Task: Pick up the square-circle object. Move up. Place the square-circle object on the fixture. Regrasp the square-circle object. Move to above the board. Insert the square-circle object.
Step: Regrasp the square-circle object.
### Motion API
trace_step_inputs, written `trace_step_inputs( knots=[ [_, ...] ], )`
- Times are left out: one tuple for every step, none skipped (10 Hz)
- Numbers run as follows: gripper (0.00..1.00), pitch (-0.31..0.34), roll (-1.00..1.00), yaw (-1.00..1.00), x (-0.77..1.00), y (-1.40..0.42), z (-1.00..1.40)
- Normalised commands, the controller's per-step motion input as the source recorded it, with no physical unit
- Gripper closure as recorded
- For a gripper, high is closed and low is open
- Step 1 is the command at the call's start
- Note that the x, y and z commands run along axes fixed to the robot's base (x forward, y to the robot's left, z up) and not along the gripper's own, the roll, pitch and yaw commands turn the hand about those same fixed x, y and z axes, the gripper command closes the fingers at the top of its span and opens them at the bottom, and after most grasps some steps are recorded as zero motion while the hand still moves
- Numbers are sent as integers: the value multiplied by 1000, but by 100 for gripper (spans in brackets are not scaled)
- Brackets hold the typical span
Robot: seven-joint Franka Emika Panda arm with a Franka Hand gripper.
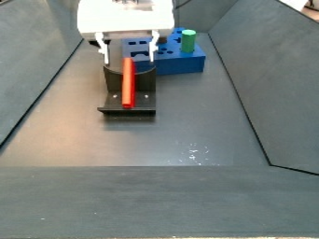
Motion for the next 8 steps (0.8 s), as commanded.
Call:
trace_step_inputs(
  knots=[
    [0,-25,61,-68,84,21,-757],
    [0,7,64,-50,81,9,-558],
    [0,25,70,-23,76,7,-379],
    [0,25,70,-9,71,4,-292],
    [0,36,58,8,32,-4,-198],
    [0,29,49,21,15,-15,-176],
    [0,29,49,24,16,-14,-175],
    [0,29,49,29,16,-14,-175]
  ],
)
